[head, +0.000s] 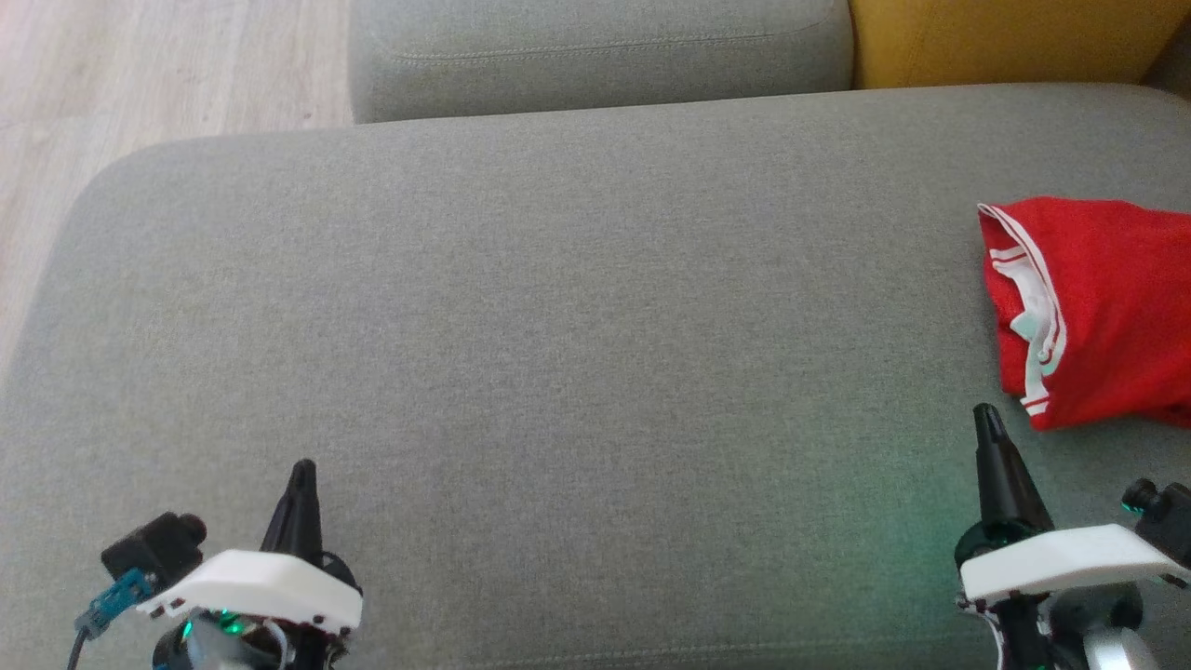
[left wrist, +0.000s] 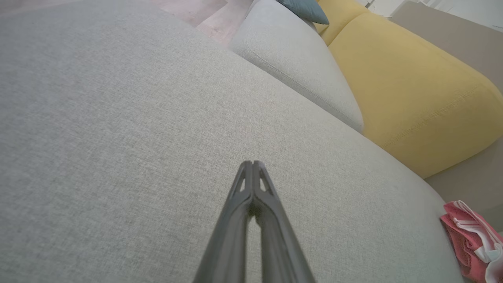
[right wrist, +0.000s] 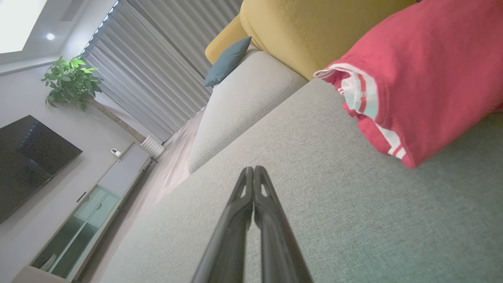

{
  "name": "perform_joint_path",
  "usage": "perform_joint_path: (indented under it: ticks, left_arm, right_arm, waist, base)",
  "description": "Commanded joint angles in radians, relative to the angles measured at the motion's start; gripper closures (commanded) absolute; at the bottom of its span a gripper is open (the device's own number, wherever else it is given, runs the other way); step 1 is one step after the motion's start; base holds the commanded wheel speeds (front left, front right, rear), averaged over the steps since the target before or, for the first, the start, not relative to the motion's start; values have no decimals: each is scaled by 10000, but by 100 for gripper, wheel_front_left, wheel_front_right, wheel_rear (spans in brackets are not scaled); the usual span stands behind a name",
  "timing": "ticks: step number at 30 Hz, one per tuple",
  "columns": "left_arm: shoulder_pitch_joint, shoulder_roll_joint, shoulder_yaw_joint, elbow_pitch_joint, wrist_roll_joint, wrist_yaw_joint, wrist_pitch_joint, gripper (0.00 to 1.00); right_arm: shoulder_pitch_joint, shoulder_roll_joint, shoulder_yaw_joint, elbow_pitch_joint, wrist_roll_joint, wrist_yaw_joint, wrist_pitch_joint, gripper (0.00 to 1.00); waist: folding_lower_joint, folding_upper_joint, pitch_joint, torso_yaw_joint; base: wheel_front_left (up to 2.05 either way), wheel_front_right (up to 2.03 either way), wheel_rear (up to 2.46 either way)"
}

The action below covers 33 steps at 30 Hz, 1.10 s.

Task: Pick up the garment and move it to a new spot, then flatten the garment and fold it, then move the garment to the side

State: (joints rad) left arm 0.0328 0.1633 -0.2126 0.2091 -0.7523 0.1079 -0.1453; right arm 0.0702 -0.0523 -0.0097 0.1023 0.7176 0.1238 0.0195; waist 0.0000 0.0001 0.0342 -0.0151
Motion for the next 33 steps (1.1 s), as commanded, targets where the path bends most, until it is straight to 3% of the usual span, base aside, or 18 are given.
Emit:
perform_joint_path:
  ticks: [1, 33]
  left_arm:
    - [-522, 52, 305, -240, -358, -125, 77, 100]
    - [-875, -307, 1354, -2, -3941, -1069, 974, 100]
  right_arm:
    - [-488, -218, 12, -258, 387, 28, 66, 100]
    - [-1010, -271, -215, 431, 4124, 45, 260, 100]
  waist:
    - [0, -1, -8, 4]
    - [0, -1, -134, 65]
  base:
    - [0, 0, 0]
    - [0, 0, 0]
